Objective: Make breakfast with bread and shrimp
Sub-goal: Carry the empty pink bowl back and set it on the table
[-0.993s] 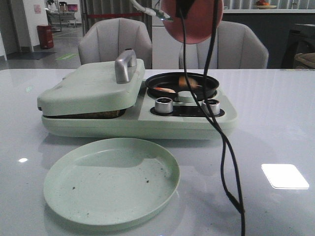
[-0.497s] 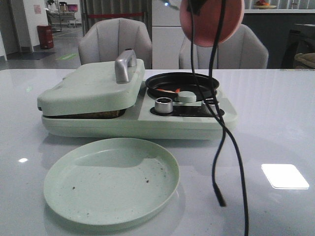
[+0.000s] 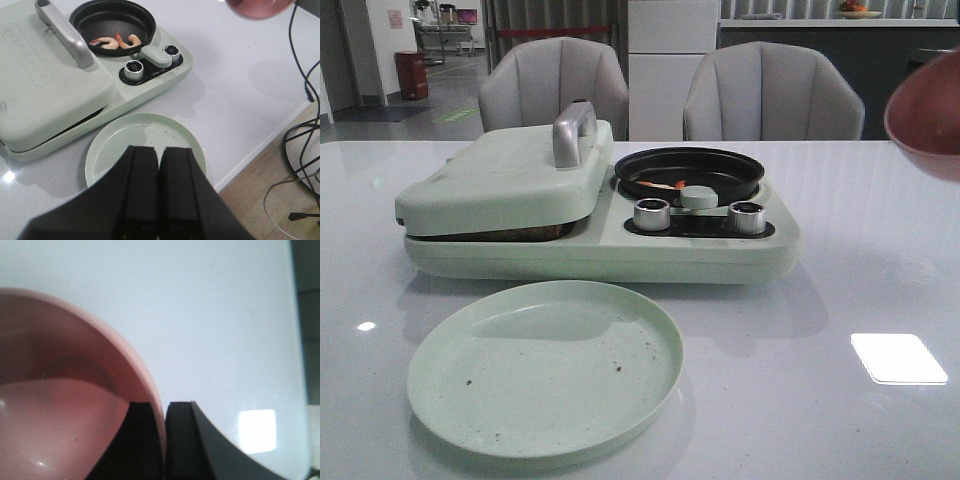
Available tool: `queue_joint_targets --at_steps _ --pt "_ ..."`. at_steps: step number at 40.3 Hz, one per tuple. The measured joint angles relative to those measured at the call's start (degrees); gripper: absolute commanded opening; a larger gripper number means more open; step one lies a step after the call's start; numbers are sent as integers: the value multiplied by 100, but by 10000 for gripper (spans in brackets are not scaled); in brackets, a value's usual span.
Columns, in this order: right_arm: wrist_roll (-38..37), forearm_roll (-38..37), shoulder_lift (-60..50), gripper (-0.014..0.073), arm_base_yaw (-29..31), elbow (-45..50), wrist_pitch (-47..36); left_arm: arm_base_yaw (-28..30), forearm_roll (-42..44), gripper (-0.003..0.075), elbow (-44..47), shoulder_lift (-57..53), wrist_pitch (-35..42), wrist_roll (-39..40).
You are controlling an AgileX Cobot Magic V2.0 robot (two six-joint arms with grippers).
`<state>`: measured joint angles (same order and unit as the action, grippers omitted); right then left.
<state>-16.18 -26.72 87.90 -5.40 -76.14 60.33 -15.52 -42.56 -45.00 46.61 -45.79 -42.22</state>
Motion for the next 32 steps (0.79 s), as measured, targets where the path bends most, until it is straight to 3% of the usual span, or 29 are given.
queue_joint_targets --at_steps 6,13,25,32 --pt "1163 1781 -25 43 1076 685 -343 0 0 99 0 0 0 0" --pt "2062 3053 49 43 1705 1309 -932 0 0 99 0 0 0 0" --pt "2263 3519 479 55 1720 1786 -1695 0 0 99 0 0 0 0" --pt "2273 3531 699 253 1717 1799 -1835 0 0 99 0 0 0 0"
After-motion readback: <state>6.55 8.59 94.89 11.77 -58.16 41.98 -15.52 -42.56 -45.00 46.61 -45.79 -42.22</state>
